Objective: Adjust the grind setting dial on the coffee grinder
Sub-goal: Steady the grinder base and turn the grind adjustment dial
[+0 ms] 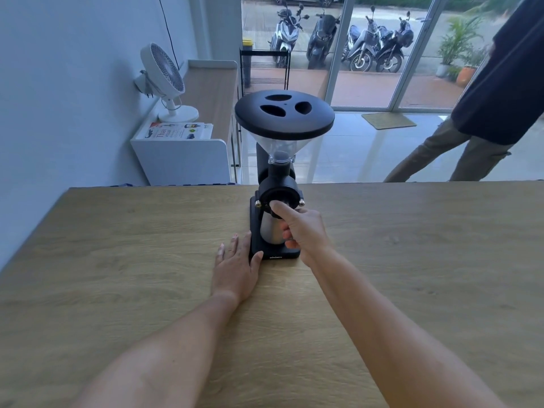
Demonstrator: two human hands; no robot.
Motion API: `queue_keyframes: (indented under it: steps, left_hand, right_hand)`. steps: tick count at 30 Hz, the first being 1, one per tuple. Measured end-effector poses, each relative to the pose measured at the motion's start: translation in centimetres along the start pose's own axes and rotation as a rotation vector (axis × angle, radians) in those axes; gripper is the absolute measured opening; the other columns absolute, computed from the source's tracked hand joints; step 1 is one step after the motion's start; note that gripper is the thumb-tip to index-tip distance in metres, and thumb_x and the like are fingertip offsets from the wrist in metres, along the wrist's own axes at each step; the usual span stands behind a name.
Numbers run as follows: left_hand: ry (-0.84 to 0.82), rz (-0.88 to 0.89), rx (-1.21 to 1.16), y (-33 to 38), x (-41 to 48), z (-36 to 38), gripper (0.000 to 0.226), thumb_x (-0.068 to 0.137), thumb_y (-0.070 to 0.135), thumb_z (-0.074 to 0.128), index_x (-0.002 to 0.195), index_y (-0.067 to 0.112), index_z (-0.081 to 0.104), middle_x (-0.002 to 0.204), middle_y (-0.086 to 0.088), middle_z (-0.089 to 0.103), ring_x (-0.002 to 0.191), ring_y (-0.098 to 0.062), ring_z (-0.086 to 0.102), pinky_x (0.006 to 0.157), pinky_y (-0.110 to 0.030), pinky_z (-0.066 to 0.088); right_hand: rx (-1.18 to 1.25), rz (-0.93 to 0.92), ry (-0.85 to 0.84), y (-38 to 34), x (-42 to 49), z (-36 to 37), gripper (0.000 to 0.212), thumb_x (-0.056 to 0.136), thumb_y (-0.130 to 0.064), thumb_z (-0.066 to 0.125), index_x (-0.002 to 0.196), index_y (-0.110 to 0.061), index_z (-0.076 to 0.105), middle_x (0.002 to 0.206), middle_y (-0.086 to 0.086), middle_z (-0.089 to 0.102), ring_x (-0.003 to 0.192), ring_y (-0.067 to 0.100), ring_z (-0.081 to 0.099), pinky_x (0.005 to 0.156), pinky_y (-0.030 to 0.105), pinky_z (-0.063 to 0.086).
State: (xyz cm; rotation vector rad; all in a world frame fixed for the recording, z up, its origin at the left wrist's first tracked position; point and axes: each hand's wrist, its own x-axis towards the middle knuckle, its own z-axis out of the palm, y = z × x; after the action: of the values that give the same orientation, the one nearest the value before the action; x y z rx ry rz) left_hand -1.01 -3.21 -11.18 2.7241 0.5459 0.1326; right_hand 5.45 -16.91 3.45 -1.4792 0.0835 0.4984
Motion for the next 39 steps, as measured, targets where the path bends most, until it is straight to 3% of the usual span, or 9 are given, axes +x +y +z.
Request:
queue_keyframes:
  steps: [8, 12, 17, 23, 39]
  left_hand:
    - [0.005, 0.003, 0.0, -0.1, 0.0, 0.1, 0.065, 0.095, 0.061, 0.011, 0.153, 0.032, 0.005, 0.16, -0.006, 0.016, 0.146, -0.017, 0.004, 0.114, -0.032, -0.008]
    - [0.007, 0.002, -0.003, -0.1, 0.0, 0.1, 0.066, 0.095, 0.062, 0.01, 0.153, 0.032, 0.006, 0.16, -0.006, 0.016, 0.146, -0.017, 0.004, 0.115, -0.033, -0.007]
    - [0.006, 0.004, 0.003, -0.1, 0.0, 0.0, 0.065, 0.096, 0.06, 0.012, 0.154, 0.031, 0.006, 0.16, -0.006, 0.015, 0.147, -0.017, 0.004, 0.116, -0.035, -0.005]
    - [-0.004, 0.009, -0.001, 0.0, -0.1, -0.2, 0.065, 0.097, 0.059, 0.012, 0.154, 0.031, 0.004, 0.16, -0.007, 0.014, 0.147, -0.014, 0.003, 0.119, -0.035, -0.003]
    - [-0.017, 0.009, 0.021, 0.0, -0.1, -0.3, 0.066, 0.096, 0.06, 0.009, 0.154, 0.03, 0.003, 0.16, -0.007, 0.013, 0.147, -0.015, 0.003, 0.118, -0.036, -0.004]
  right_hand:
    - [0.098, 0.101, -0.23, 0.3, 0.9, -0.9, 0.045, 0.093, -0.043, 0.059, 0.111, -0.002, 0.067, 0.071, 0.007, 0.063, 0.051, 0.014, 0.052, 0.05, 0.027, 0.039]
    - [0.068, 0.112, -0.294, 0.4, 1.3, -1.4, 0.042, 0.092, -0.045, 0.06, 0.1, -0.005, 0.071, 0.07, 0.003, 0.064, 0.052, 0.013, 0.051, 0.051, 0.026, 0.038]
    - [0.094, 0.112, -0.265, 0.7, 1.4, -1.3, 0.045, 0.09, -0.045, 0.065, 0.107, -0.004, 0.068, 0.063, -0.001, 0.063, 0.051, 0.01, 0.051, 0.049, 0.023, 0.038]
    - [0.11, 0.1, -0.21, 0.9, 1.6, -1.2, 0.04, 0.082, -0.046, 0.076, 0.093, -0.008, 0.072, 0.058, -0.003, 0.06, 0.047, 0.009, 0.05, 0.047, 0.022, 0.038]
    - [0.111, 0.097, -0.158, 0.4, 0.9, -1.0, 0.043, 0.081, -0.042, 0.079, 0.102, -0.006, 0.069, 0.059, -0.003, 0.051, 0.05, 0.01, 0.043, 0.051, 0.022, 0.036]
